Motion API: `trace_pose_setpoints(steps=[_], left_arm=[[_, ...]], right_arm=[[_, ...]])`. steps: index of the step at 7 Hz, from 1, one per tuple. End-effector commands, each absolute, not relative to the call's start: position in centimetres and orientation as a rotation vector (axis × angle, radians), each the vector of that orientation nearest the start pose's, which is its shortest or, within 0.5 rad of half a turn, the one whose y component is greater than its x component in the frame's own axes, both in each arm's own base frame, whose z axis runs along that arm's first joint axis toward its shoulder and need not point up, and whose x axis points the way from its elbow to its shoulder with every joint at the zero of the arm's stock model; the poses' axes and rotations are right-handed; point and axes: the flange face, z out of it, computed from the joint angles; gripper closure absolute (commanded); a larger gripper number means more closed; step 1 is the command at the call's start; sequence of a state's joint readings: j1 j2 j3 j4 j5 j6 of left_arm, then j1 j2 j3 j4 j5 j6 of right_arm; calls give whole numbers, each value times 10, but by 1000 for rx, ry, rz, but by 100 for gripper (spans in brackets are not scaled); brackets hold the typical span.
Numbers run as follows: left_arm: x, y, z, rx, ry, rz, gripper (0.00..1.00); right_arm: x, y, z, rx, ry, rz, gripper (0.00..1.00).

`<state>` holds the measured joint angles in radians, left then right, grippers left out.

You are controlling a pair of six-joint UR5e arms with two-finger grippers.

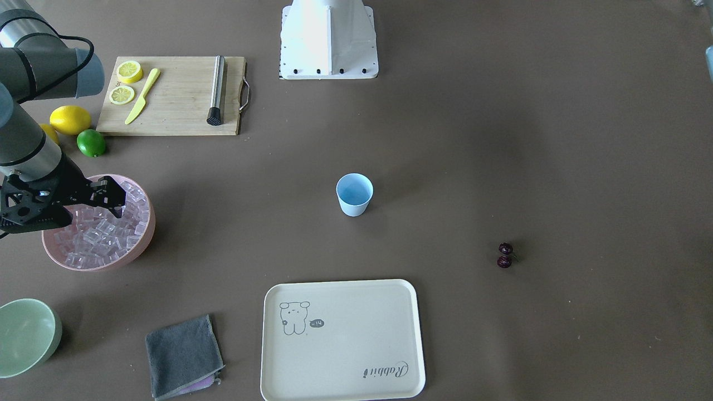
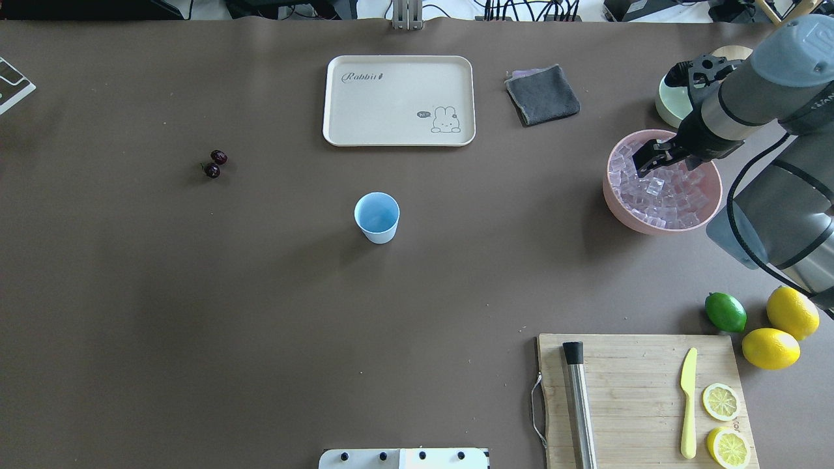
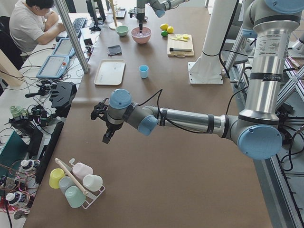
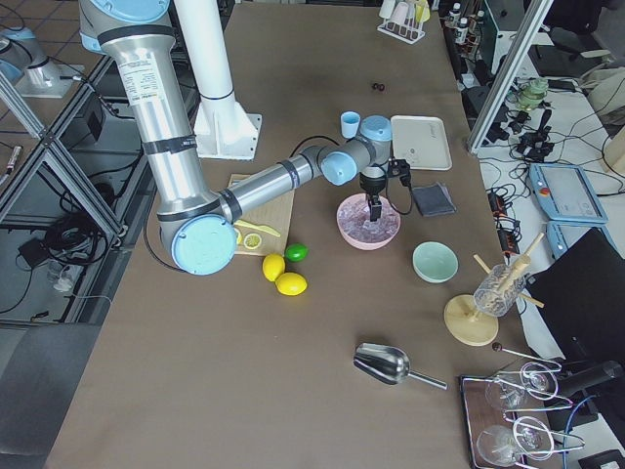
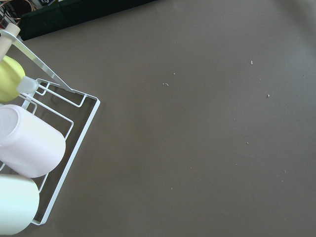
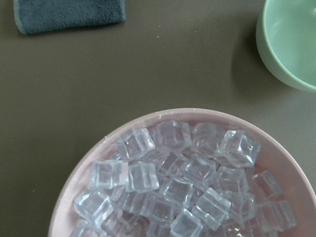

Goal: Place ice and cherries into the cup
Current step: 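Move the right gripper down into the pink bowl of ice cubes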

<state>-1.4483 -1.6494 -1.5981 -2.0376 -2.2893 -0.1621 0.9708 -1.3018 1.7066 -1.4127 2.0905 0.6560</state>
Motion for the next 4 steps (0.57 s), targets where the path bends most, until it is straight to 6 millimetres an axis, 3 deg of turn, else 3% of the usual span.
trace_pose_setpoints(steps=[1,2,4], left_arm=[[1,-558,555,439,769,167,2],[1,-565,552,442,768,168,2],[3,-576,553,439,769,167,2]], right_arm=[[-284,-555,465,168,-744,-105,9],[-281,-553,458,177,-755,-109,9],[-278,-546,474,157,-739,-101,9]])
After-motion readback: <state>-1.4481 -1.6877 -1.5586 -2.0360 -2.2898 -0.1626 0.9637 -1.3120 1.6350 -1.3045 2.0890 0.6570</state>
